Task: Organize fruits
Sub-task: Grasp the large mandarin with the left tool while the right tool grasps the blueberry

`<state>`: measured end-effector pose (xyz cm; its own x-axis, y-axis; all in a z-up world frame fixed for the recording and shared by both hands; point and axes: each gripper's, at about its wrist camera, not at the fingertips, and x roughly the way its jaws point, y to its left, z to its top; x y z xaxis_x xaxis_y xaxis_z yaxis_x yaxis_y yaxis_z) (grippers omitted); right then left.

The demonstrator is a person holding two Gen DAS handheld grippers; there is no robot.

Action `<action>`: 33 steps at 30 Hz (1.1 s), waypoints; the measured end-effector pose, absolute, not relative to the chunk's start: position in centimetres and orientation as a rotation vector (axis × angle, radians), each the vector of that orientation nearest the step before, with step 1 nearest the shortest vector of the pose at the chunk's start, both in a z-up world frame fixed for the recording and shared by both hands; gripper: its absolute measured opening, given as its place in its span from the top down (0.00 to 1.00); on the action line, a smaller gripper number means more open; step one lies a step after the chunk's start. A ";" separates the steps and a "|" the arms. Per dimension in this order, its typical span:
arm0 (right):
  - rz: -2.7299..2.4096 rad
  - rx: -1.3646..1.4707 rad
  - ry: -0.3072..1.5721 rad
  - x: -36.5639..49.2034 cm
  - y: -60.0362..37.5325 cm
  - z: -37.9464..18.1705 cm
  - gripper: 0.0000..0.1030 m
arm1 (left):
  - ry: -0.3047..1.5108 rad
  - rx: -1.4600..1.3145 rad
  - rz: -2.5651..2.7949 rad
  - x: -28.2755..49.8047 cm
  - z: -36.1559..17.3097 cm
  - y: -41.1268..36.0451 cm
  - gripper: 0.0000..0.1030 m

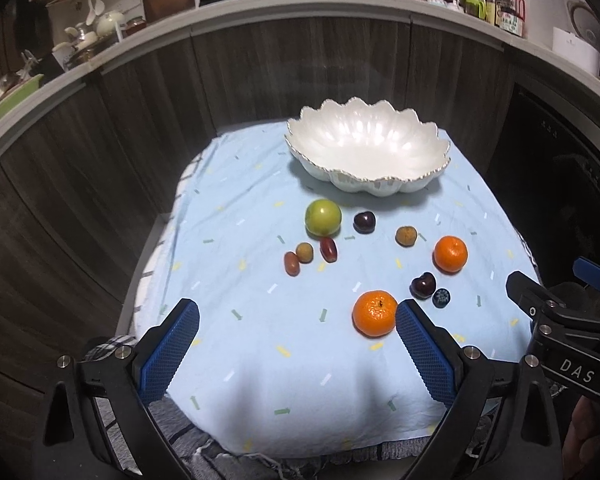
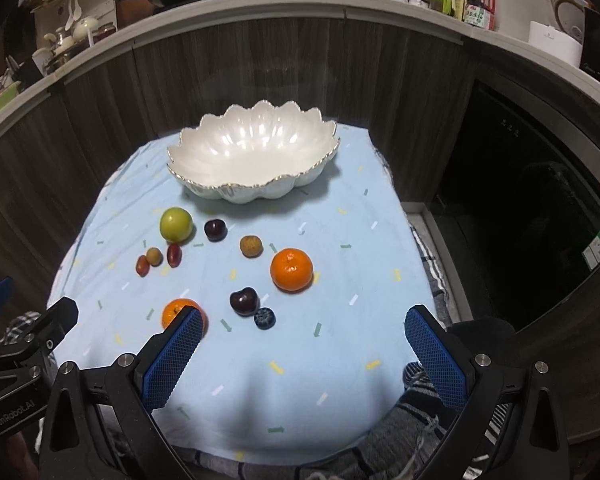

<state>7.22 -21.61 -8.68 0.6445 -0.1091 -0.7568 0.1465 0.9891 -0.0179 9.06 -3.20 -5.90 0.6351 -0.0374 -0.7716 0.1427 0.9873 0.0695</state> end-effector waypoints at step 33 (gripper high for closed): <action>0.040 -0.072 1.131 14.1 -22.0 -17.9 0.26 | 1.154 0.221 -0.309 14.7 -15.9 -8.1 0.16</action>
<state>14.06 -22.00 -17.93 0.4250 -0.0045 -0.9052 -0.0687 0.9969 -0.0372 14.70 -8.07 -15.85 0.3702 -0.1257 -0.9204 0.3505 0.9365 0.0131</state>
